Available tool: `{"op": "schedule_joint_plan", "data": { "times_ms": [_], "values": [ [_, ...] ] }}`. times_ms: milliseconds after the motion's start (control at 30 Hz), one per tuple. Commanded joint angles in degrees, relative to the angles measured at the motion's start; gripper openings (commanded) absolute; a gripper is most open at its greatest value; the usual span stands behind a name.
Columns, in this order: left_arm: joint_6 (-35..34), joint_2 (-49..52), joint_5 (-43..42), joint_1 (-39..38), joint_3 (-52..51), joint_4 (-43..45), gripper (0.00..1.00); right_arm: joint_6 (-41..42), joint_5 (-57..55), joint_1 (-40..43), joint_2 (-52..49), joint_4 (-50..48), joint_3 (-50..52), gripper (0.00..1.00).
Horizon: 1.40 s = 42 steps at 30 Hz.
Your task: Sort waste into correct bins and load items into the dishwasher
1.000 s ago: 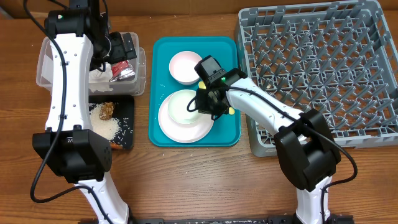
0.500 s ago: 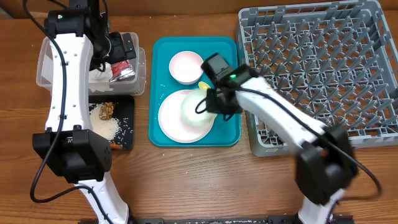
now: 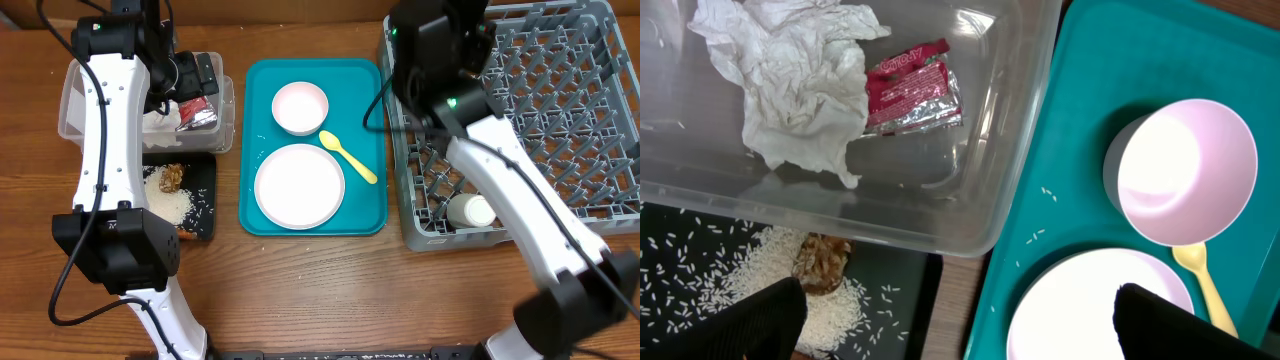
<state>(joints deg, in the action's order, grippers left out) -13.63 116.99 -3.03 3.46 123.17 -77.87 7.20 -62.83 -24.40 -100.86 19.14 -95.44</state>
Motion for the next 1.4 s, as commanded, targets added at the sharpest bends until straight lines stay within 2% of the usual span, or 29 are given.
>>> {"op": "schedule_joint_plan", "data": {
  "times_ms": [0, 133, 267, 467, 633, 900, 1000, 1167, 1200, 1233, 1300, 1367],
  "values": [
    [-1.2, -0.8, 0.5, -0.2, 1.4, 0.2, 1.00, -15.2, -4.0, 4.7, -7.0, -7.9, 0.3, 0.04],
    [-1.2, -0.8, 0.5, -0.2, 1.4, 0.2, 1.00, -18.0, -4.0, 7.0, -13.2, -13.0, 0.3, 0.04],
    [-1.2, -0.8, 0.5, -0.2, 1.4, 0.2, 1.00, -17.9, -2.0, 7.3, -18.9, -12.9, 0.3, 0.04],
    [-1.2, -0.8, 0.5, -0.2, 1.4, 0.2, 1.00, -17.5, -1.8, 7.0, -22.3, -11.9, 0.6, 0.04],
    [-1.2, -0.8, 0.5, -0.2, 1.4, 0.2, 1.00, -10.2, 1.5, 6.8, -23.0, -5.4, 0.7, 0.04],
    [-1.2, -0.8, 0.5, -0.2, 1.4, 0.2, 1.00, -9.8, 4.4, 3.5, -23.0, 3.6, 0.7, 0.04],
    [-1.2, -0.8, 0.5, -0.2, 1.4, 0.2, 1.00, -4.7, 5.0, 2.1, -23.0, 7.8, 0.7, 0.04],
    [-1.2, -0.8, 0.5, -0.2, 1.4, 0.2, 1.00, -2.2, 6.2, 1.5, -23.0, 12.6, 0.7, 0.04],
    [-1.2, -0.8, 0.5, -0.2, 1.4, 0.2, 1.00, -2.2, 6.9, 1.5, -23.0, 14.1, 0.7, 0.05],
    [-1.2, -0.8, 0.5, -0.2, 1.4, 0.2, 1.00, -2.2, 7.5, 1.5, -23.0, 15.0, 0.7, 0.10],
    [-1.2, -0.8, 0.5, -0.2, 1.4, 0.2, 1.00, -2.2, 9.1, 1.5, -23.0, 17.1, 0.7, 0.29],
    [-1.2, -0.8, 0.5, -0.2, 1.4, 0.2, 1.00, -2.2, 10.8, 1.4, -23.0, 18.3, 0.7, 0.39]
  ]
}}
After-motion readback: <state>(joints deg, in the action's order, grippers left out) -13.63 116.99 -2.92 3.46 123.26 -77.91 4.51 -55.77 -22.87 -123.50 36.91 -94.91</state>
